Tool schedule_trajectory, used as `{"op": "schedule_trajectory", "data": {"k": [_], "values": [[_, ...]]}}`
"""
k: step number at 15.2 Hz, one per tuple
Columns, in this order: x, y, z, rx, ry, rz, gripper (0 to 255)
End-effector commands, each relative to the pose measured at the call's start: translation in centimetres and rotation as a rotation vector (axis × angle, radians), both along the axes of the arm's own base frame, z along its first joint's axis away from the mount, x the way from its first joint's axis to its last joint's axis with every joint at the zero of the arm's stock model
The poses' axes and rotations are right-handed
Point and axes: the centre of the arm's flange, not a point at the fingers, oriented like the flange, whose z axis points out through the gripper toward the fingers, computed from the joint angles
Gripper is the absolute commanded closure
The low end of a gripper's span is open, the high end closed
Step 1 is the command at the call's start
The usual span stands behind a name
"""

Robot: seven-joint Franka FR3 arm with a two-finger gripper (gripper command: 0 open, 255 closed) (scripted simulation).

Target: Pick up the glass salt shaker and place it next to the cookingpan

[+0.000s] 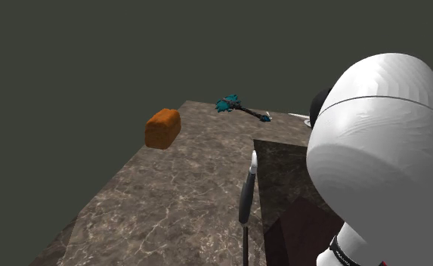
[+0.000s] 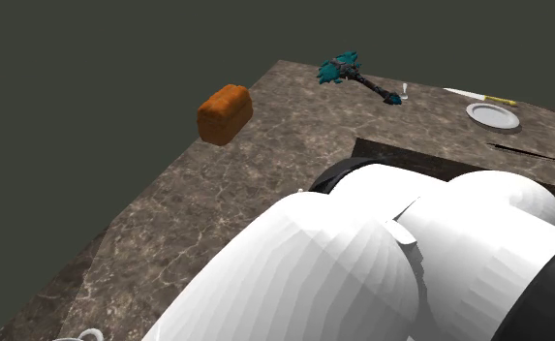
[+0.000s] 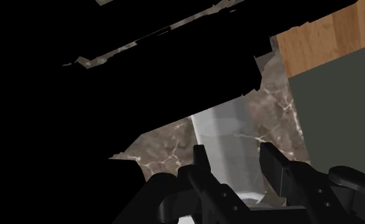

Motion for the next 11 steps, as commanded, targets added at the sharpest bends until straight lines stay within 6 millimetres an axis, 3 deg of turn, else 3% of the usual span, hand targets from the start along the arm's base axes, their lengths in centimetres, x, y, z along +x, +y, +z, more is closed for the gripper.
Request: {"op": "schedule_trajectory", "data": {"k": [1, 2, 7, 11], "values": [[0.0, 0.0, 0.0, 0.000, 0.000, 0.000, 255], [0.0, 0.0, 0.0, 0.000, 0.000, 0.000, 0], [0.0, 0.0, 0.0, 0.000, 0.000, 0.000, 0], [-1.1, -0.2, 4.9, 0.000, 0.000, 0.000, 0]]}}
